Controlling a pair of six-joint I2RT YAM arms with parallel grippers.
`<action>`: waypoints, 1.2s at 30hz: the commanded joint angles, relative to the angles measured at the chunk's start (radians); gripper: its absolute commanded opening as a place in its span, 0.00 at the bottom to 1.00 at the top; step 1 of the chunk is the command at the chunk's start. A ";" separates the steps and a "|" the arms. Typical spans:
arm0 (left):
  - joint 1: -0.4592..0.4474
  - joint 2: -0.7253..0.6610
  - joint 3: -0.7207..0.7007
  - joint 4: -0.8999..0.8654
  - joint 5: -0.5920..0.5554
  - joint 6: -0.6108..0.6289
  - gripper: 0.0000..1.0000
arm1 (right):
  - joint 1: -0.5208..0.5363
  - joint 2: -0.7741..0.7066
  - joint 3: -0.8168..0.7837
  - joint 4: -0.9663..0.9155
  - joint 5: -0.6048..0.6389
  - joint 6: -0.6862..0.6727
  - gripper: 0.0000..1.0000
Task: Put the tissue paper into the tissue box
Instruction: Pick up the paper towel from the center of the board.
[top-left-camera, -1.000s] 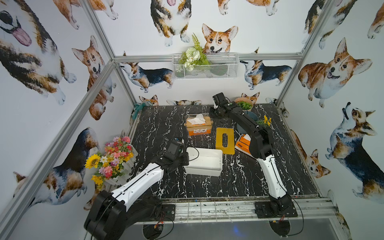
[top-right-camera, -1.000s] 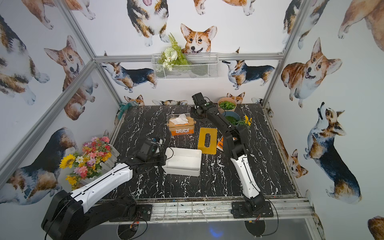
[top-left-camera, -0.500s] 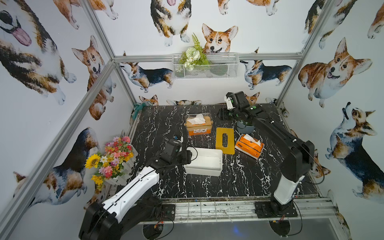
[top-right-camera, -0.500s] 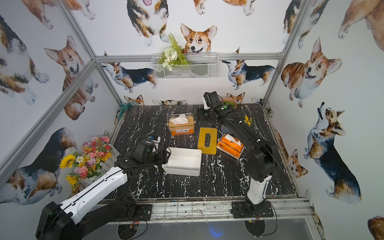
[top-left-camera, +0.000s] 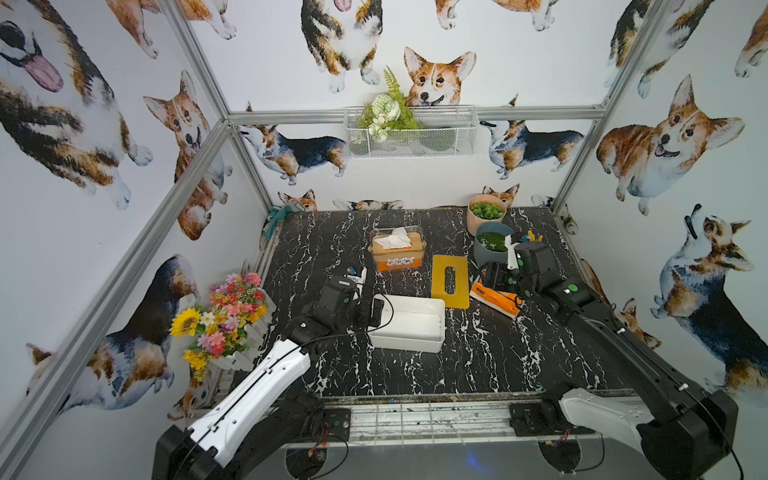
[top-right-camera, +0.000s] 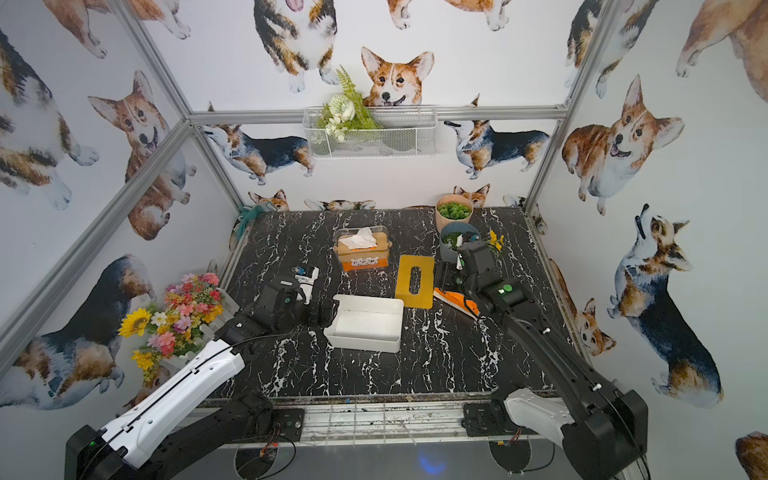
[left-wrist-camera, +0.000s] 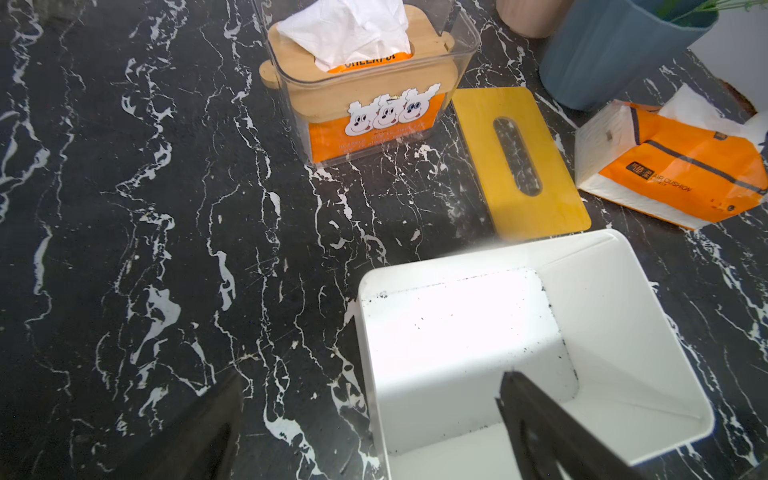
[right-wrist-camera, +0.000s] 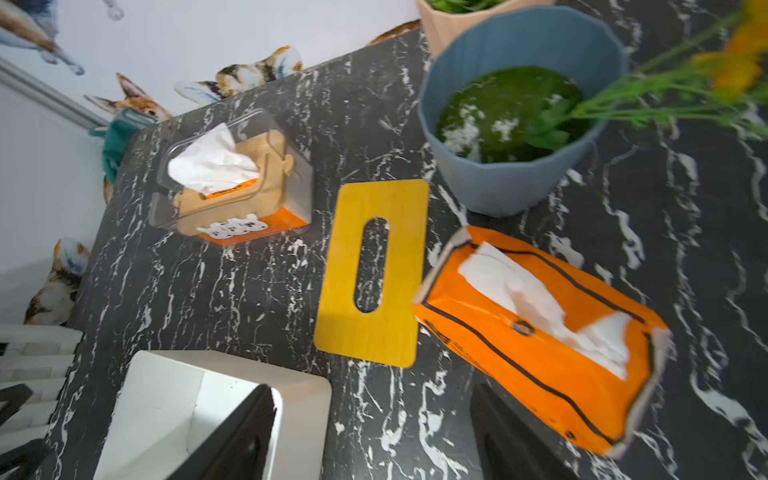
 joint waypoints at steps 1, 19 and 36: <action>0.002 -0.021 -0.026 0.038 0.015 0.041 1.00 | -0.042 -0.040 -0.057 -0.021 0.041 -0.014 0.77; 0.003 -0.313 -0.200 0.118 -0.032 0.001 1.00 | -0.073 0.249 -0.024 0.096 0.039 -0.259 0.75; 0.004 -0.199 -0.173 0.079 0.037 -0.026 1.00 | -0.131 0.401 0.033 0.099 0.031 -0.377 0.64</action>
